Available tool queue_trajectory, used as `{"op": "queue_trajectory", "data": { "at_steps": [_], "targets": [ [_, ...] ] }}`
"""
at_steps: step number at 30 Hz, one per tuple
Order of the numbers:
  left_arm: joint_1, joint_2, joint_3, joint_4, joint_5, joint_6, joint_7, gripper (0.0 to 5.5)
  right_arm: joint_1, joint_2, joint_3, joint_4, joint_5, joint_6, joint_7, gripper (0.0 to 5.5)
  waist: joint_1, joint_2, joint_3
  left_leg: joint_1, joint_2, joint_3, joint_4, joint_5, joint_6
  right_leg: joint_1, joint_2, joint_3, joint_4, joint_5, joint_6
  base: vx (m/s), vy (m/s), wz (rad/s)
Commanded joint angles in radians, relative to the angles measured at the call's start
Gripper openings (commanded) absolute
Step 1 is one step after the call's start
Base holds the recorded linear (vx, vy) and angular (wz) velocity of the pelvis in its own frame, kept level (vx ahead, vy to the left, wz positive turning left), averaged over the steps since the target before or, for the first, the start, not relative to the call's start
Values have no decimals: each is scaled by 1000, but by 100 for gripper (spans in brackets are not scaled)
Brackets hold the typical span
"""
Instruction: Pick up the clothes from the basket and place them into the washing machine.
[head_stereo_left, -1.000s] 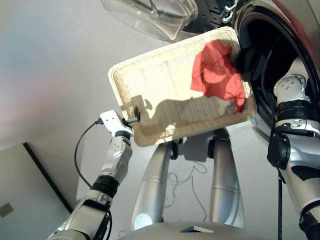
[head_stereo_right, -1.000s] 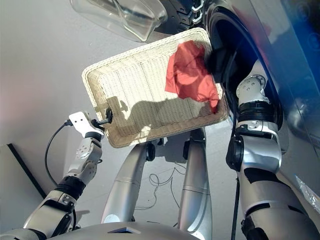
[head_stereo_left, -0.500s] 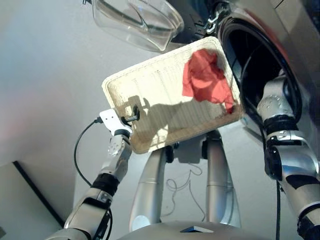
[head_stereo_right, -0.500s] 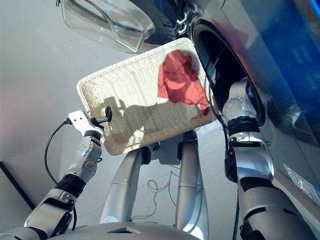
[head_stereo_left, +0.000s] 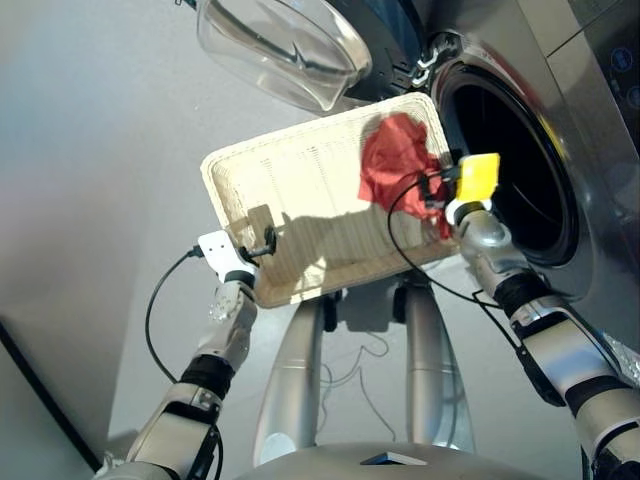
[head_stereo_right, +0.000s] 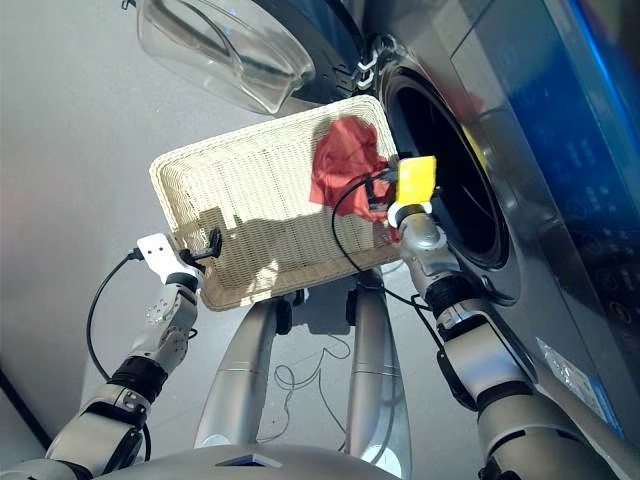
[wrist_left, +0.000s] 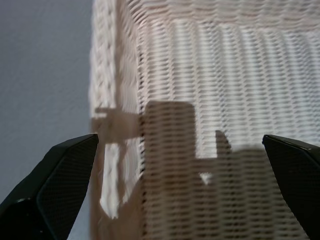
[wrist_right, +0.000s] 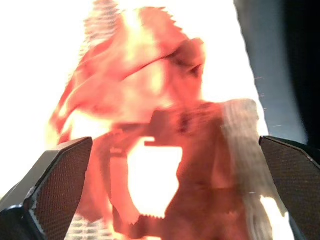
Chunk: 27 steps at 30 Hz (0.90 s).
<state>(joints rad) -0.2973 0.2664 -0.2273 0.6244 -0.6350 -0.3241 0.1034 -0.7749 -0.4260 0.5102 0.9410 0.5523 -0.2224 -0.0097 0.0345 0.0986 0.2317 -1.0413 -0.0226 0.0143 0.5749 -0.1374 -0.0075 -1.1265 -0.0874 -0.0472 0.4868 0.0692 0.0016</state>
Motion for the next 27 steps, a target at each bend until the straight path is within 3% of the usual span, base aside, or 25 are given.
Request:
{"op": "queue_trajectory", "data": {
  "at_steps": [1, 10, 16, 17, 18, 19, 27],
  "targets": [
    [-2, 42, 56, 0, 41, -29, 5, 550, -47, 20, 7, 33, -66, -7, 5, 550, 34, -4, -6, -48, -10, 3, -100, 82, 25, 38, 19, -39, -55, -43, 26, 0, 0, 0],
    [-67, 47, 46, -7, 34, -33, 52, 550, -211, 54, -26, 208, -134, 23, -80, 550, 70, 28, 44, -130, -23, -13, -36, 71, 32, -45, 12, -47, 40, -80, 21, 0, 0, 0],
    [-80, 46, 29, -32, 21, -25, 57, 550, -280, 58, -57, 307, -117, 45, -89, 550, 85, 45, 43, -183, -36, -9, 30, 51, 36, -106, 11, -52, 118, -101, 15, 0, 0, 0],
    [-75, 43, 29, -37, 16, -23, 54, 550, -285, 60, -58, 308, -110, 46, -82, 470, 86, 46, 40, -185, -35, -7, 32, 50, 37, -109, 10, -53, 120, -103, 14, 0, 0, 0],
    [-68, 43, 29, -38, 14, -20, 49, 550, -286, 63, -66, 313, -98, 48, -80, 80, 89, 46, 37, -182, -35, -7, 25, 50, 37, -106, 10, -53, 114, -103, 15, 0, 0, 0],
    [-61, 43, 27, -36, 15, -15, 44, 550, -287, 66, -76, 317, -82, 47, -79, 0, 91, 46, 33, -178, -34, -5, 22, 49, 37, -105, 10, -52, 111, -102, 15, 0, 0, 0],
    [-29, 45, 30, -28, 14, -6, 26, 550, -248, 99, -108, 259, 25, 26, -55, 0, 85, 42, -4, -107, -25, 10, -43, 52, 37, -46, 11, -43, 52, -87, 18, 0, 0, 0]
  ]
}}
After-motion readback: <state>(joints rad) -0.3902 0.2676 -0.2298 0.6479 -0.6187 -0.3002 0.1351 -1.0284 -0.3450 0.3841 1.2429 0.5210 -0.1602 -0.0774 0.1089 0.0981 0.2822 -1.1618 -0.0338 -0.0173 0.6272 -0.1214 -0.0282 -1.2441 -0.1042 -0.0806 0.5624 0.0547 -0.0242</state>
